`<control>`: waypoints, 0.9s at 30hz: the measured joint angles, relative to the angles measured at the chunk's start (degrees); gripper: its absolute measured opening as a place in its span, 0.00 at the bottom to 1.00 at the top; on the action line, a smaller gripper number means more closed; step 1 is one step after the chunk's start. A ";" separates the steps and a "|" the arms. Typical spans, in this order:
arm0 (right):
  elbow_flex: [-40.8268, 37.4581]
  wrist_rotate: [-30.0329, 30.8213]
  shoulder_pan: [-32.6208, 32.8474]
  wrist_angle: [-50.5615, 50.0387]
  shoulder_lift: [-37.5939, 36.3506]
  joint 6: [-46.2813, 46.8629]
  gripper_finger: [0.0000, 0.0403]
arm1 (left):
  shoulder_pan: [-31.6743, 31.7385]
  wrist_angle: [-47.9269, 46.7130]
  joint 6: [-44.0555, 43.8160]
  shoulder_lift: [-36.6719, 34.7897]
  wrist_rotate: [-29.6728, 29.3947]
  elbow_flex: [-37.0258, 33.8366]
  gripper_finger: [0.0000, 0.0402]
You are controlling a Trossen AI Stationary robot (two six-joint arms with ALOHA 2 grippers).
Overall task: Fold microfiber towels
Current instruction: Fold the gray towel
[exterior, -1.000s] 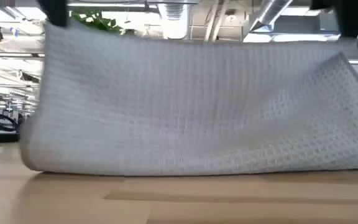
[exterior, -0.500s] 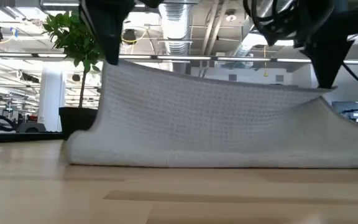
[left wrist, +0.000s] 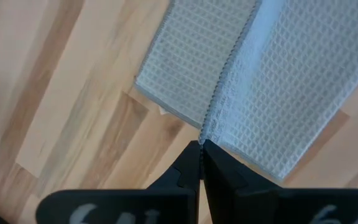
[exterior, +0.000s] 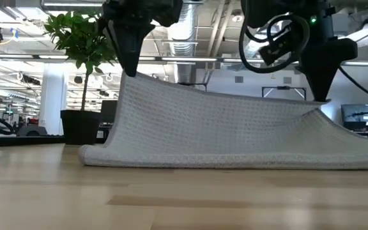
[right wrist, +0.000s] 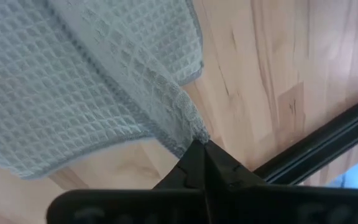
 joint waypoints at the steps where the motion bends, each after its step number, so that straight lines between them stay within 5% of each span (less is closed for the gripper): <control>1: 0.00 -0.04 -0.26 0.11 0.00 -0.56 0.04 | 0.20 0.02 -0.02 0.00 -0.28 0.00 0.00; 17: 0.00 0.58 -2.88 3.65 0.00 -6.72 0.38 | 3.85 -0.46 1.88 0.02 -2.53 0.00 0.32; 27: 0.00 -17.56 2.90 6.57 0.00 -19.51 0.51 | 0.29 -0.83 -0.29 -1.03 -2.12 0.00 0.37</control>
